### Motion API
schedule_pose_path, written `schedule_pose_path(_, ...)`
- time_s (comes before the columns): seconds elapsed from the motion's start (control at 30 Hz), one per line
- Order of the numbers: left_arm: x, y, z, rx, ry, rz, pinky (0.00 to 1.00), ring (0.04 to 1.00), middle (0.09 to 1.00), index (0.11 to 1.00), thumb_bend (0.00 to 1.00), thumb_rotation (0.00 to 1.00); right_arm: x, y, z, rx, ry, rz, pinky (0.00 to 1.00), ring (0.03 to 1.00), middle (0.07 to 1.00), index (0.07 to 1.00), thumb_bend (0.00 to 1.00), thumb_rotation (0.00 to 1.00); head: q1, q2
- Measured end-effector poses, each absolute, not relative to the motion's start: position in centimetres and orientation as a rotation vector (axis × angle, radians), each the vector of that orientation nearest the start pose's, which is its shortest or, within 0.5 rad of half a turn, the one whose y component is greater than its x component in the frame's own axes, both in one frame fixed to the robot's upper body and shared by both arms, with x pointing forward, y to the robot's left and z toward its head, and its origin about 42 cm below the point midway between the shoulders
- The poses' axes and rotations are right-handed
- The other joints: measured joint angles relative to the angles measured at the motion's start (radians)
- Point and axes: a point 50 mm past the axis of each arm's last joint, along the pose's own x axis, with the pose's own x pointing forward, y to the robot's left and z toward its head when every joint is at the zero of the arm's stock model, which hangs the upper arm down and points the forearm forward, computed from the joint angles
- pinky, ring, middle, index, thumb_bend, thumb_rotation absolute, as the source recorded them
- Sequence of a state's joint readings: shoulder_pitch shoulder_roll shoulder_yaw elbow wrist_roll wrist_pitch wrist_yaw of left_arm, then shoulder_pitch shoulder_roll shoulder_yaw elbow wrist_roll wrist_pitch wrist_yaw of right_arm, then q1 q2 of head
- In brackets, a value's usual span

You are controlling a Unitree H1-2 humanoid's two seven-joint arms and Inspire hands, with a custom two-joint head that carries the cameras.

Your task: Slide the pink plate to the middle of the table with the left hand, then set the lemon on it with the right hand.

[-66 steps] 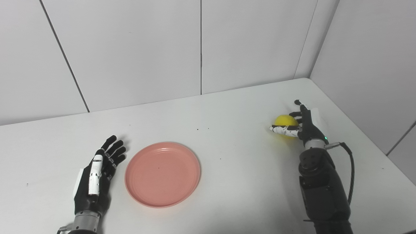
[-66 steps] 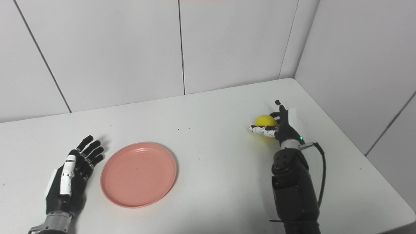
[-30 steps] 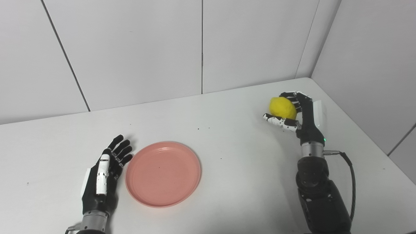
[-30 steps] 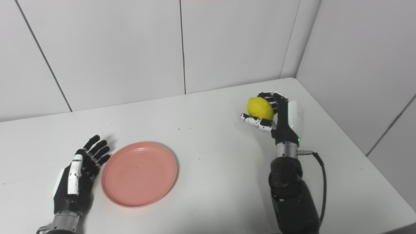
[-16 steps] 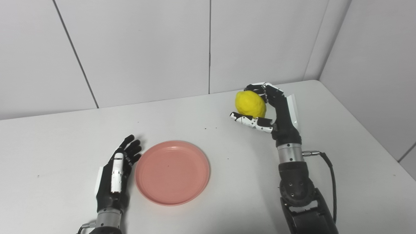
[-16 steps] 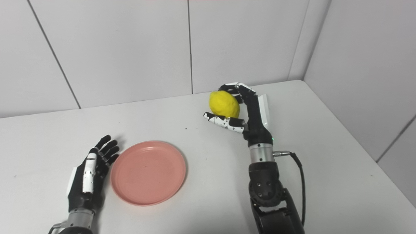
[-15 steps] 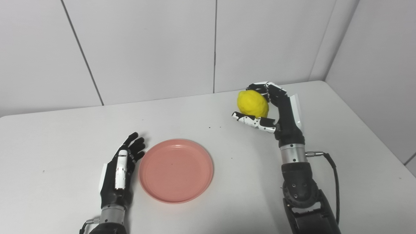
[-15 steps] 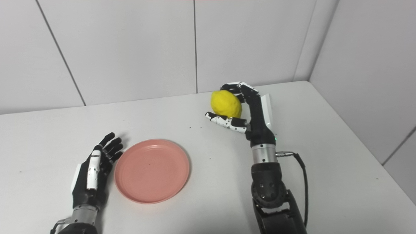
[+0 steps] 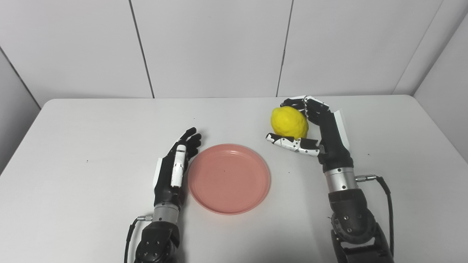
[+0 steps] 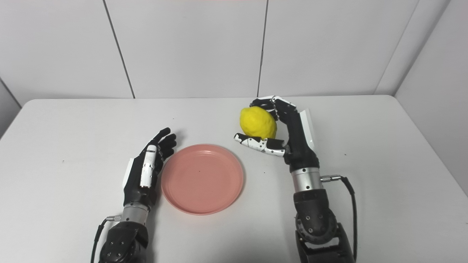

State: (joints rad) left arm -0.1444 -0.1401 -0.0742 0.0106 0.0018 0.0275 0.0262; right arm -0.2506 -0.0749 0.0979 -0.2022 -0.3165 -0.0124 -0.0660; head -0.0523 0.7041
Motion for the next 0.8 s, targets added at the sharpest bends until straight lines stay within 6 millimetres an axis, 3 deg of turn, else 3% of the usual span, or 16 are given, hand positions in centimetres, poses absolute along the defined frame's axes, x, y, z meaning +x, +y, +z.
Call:
schedule_pose_path(0.3,32.6,12.4,14.1,-0.131,-0.105,-0.071,0.83,0.850,0.841,0.804,0.23,1.00,34.2,-15.2,20.9,-0.397,-0.437,0.191,0.46,0.457,0.481,0.503,0.52,0.00,0.049,0.002)
schedule_pose_path(0.4,32.7,12.3,14.1,-0.110,-0.106,-0.064,0.83,0.851,0.841,0.804,0.24,1.00,34.1,-14.3,20.3,-0.451,-0.437,0.227,0.42,0.443,0.488,0.504,0.52,0.00,0.051,0.003)
schedule_pose_path(0.6,32.7,12.3,14.2,-0.074,-0.105,-0.047,0.83,0.847,0.833,0.795,0.24,1.00,34.0,-13.2,19.3,-0.471,-0.416,0.303,0.32,0.393,0.492,0.532,0.51,0.00,0.052,0.008)
schedule_pose_path(0.8,32.8,12.1,14.3,-0.068,-0.101,-0.047,0.83,0.858,0.845,0.812,0.25,1.00,34.0,-12.6,18.5,-0.526,-0.397,0.351,0.34,0.393,0.482,0.534,0.51,0.00,0.049,0.012)
